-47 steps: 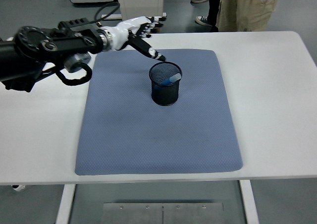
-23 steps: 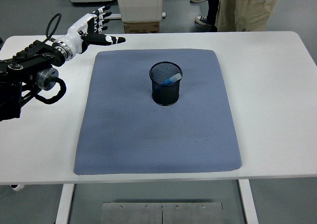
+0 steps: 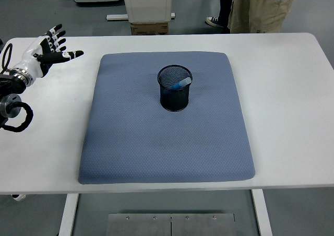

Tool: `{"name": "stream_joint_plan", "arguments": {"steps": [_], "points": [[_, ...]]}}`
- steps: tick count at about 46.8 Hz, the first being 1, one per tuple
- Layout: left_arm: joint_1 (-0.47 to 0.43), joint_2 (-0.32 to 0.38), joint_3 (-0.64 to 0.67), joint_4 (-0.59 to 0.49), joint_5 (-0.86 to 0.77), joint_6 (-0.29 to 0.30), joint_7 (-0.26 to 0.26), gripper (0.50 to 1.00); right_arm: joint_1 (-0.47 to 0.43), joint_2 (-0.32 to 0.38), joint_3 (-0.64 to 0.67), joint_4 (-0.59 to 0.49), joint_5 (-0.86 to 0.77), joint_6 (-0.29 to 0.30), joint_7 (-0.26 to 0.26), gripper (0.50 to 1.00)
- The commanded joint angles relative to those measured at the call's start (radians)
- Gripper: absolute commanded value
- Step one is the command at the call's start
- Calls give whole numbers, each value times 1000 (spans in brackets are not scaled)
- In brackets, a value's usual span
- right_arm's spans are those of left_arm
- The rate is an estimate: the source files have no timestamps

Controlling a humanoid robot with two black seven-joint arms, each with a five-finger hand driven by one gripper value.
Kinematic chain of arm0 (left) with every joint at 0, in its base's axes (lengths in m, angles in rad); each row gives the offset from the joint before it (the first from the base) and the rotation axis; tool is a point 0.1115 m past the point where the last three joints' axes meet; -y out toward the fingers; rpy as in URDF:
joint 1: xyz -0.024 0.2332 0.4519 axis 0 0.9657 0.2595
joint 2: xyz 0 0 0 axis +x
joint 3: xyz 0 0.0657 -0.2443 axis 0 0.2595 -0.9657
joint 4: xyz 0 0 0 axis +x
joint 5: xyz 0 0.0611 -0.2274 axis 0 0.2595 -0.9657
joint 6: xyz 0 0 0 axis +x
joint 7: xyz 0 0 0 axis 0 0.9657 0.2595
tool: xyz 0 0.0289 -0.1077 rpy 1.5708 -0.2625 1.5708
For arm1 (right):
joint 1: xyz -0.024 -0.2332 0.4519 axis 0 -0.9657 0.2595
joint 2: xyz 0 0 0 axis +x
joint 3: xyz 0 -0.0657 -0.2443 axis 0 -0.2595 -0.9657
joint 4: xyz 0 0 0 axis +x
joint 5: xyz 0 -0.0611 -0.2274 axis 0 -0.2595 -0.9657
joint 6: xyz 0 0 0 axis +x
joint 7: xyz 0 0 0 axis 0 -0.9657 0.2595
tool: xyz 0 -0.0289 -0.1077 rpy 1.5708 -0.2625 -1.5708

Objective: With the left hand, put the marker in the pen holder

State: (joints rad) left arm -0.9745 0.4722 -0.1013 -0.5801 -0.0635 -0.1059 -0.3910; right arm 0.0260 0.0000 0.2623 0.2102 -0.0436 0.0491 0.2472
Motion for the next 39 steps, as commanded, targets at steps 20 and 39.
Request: {"name": "stream_joint_plan", "arguments": {"steps": [20, 39], "points": [[28, 26, -44, 6, -4, -6, -17, 1000, 0, 0, -2, 0, -1, 0, 0, 1000], [31, 25, -44, 6, -2, -6, -17, 1000, 15, 0, 2, 0, -7, 0, 4, 1000]]}}
